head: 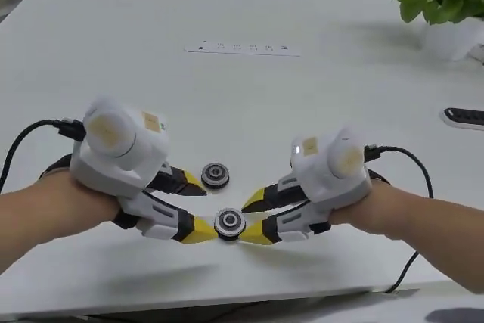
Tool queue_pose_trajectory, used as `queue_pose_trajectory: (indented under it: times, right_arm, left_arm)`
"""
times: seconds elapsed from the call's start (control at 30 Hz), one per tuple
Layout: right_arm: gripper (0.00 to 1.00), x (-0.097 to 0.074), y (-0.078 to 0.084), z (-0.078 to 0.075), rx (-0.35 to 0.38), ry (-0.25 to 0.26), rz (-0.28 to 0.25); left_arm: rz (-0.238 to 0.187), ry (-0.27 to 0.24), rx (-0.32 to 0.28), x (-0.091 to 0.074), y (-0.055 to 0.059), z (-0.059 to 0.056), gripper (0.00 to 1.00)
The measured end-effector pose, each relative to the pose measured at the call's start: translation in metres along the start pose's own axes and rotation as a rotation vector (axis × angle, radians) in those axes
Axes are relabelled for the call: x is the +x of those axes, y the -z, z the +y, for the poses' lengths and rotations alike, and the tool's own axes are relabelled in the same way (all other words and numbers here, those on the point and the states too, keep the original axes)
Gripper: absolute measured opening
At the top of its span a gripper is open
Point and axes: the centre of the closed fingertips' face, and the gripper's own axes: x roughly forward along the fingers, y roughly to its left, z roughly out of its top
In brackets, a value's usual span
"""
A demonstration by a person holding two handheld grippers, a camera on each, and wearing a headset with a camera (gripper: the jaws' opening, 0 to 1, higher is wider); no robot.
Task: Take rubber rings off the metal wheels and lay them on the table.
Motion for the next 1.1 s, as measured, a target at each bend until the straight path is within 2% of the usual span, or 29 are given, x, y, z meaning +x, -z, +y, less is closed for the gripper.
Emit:
queue_pose_trajectory:
  times: [0.37,0.6,1.1]
  right_arm:
    - [0.18,0.001,0.001,0.001,0.014,-0.010,-0.009]
    - [0.18,0.001,0.001,0.000,0.025,-0.007,-0.012]
    - [0.18,0.005,-0.002,0.001,0.025,-0.011,-0.020]
  left_arm:
    - [-0.007,0.016,-0.023,0.010,-0.002,-0.002,0.35]
    - [-0.004,0.024,-0.014,0.018,-0.001,-0.003,0.30]
    - [0.015,0.009,0.022,0.027,0.004,0.001,0.22]
